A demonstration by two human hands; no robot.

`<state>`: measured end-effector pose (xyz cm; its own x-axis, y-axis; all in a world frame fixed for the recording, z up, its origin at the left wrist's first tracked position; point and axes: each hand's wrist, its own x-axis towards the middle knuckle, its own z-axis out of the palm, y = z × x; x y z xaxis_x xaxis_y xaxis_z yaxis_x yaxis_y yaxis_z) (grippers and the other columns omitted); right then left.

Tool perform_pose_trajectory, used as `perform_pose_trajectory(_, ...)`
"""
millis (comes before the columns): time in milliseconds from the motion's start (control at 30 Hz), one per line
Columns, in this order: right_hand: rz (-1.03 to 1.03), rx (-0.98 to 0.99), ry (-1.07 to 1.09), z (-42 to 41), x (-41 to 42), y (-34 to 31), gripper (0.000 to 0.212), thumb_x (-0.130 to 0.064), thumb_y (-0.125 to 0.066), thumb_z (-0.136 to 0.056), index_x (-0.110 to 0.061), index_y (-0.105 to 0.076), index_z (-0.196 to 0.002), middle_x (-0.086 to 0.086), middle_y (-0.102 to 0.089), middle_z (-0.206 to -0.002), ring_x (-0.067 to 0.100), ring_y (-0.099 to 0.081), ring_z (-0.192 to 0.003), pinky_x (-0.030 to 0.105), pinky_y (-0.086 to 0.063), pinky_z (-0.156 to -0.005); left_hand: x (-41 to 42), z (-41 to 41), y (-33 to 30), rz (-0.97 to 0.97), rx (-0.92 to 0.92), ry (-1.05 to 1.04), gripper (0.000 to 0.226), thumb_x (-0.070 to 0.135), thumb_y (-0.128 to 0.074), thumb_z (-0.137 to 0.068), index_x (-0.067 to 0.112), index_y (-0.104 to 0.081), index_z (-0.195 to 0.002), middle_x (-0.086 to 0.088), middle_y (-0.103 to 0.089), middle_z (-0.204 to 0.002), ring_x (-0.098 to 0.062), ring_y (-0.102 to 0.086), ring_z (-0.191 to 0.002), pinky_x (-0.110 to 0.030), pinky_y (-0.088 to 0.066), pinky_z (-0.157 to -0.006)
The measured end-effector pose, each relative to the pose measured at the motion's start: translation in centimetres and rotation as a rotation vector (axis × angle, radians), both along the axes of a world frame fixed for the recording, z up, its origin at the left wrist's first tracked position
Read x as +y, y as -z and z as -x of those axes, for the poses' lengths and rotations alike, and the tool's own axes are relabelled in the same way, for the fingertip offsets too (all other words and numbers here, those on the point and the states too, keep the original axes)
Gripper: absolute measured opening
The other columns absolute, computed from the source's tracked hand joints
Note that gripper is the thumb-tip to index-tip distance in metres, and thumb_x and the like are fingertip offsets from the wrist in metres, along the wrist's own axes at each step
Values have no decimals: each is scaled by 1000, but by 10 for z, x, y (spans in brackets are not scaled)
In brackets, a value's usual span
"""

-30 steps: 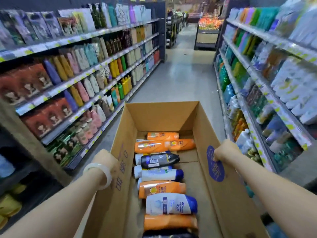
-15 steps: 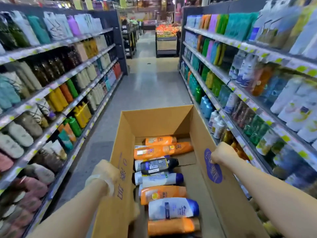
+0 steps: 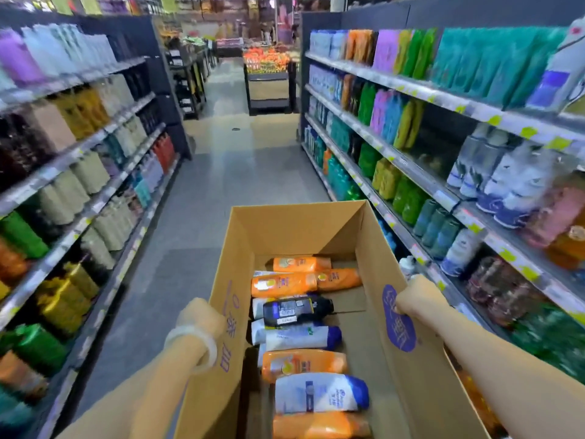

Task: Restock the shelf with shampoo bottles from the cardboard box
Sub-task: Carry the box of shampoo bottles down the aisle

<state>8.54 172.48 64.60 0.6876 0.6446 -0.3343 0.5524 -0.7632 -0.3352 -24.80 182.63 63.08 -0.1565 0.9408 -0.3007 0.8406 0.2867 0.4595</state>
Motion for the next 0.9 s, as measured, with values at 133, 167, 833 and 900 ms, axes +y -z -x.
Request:
perform_pose_trajectory(133,27,-7,-1,-40,124,-4,31,-13,-61,-81,-10,-35,-63,9,-53,-87,28,-62,-105,27,-37,-66,133,-45,-2,17,-9,32,17,0,-48,-81,5,-50,-66,-9,-53,-61,-25,-48,-55,-25,-33,-48)
perform_pose_trajectory(167,21,-10,-4,-51,156,-3,30,-13,-61,-81,-9,-38,-64,9,-53,-86,28,-63,-104,28,-38,-66,166,-57,3,18,-19,38,16,0,-48,-81,5,-51,-66,-9,-55,-62,-25,-49,-55,-25,-34,-48)
perform_pose_trajectory(833,69,-47,105,-224,694,49,27,-14,-66,-78,-2,-54,-99,19,-62,-115,33,-60,-108,30,-45,-73,712,-244,46,64,-17,86,11,-1,-51,-79,2,-52,-69,-10,-48,-59,-26,-45,-53,-24,-30,-45)
perform_pose_trajectory(900,68,-30,121,-245,732,61,33,-16,-66,-79,1,-55,-106,20,-61,-116,34,-59,-109,30,-44,-75,750,-266,54,90,-10,79,10,-2,-51,-78,2,-52,-69,-10,-48,-59,-27,-46,-55,-24,-32,-47)
